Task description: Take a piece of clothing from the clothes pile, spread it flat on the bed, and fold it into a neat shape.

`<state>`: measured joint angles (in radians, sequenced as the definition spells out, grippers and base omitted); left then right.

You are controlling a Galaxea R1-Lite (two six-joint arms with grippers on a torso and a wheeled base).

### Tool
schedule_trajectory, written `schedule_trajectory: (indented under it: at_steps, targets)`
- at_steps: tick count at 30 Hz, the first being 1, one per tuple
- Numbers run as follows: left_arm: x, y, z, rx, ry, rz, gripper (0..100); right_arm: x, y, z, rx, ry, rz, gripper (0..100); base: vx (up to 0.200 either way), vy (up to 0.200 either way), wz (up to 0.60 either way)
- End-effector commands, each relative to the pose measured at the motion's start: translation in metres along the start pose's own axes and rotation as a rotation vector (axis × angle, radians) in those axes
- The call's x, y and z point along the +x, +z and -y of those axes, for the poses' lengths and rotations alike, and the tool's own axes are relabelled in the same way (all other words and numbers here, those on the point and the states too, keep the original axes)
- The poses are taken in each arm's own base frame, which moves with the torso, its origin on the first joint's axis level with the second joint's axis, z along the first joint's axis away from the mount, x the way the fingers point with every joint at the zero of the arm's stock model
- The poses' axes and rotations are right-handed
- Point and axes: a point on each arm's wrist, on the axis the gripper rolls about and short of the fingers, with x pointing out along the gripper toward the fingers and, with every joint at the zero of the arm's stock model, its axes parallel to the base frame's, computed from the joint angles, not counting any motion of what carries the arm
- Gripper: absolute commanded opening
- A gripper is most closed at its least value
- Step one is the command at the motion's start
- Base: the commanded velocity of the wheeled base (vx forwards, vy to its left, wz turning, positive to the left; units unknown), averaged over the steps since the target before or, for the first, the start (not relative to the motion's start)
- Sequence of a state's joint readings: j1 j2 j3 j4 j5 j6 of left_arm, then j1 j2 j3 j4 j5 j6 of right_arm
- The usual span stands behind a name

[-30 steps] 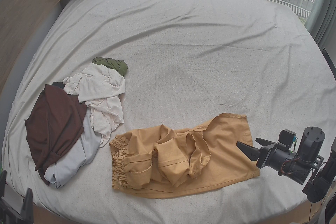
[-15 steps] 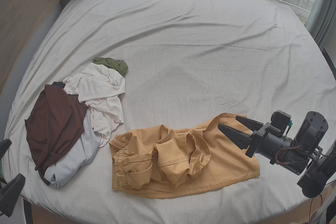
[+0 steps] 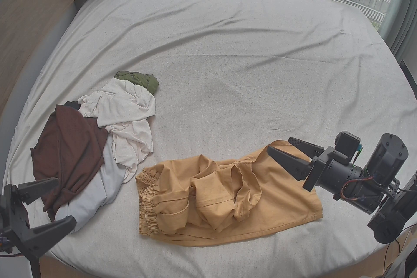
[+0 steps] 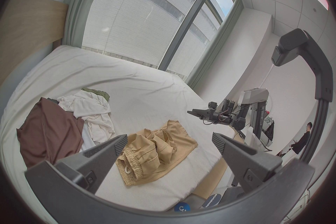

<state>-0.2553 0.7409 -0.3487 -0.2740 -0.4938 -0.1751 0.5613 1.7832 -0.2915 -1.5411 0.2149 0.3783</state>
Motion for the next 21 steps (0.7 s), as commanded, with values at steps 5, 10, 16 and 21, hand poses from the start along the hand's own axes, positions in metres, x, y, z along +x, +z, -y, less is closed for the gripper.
schedule_trajectory:
  at_steps: [5, 10, 16, 21]
  targets:
    - [0.035, 0.011, -0.016, -0.020, -0.025, -0.041, 100, 0.000, 0.001, 0.000, -0.002, 0.001, 0.002, 100, 0.000, 0.000, 0.00]
    - [0.067, 0.023, -0.032, -0.012, -0.032, -0.026, 100, 0.005, 0.006, -0.003, -0.008, 0.034, 0.023, 100, 0.000, 0.000, 0.00]
    - [0.098, 0.041, -0.040, 0.018, -0.084, 0.023, 100, 0.008, 0.010, -0.003, -0.013, 0.083, 0.023, 100, 0.000, 0.000, 0.00]
    - [0.107, 0.017, -0.047, -0.020, -0.072, -0.056, 100, 0.004, -0.001, 0.003, 0.006, 0.061, -0.028, 100, 0.000, 0.000, 0.00]
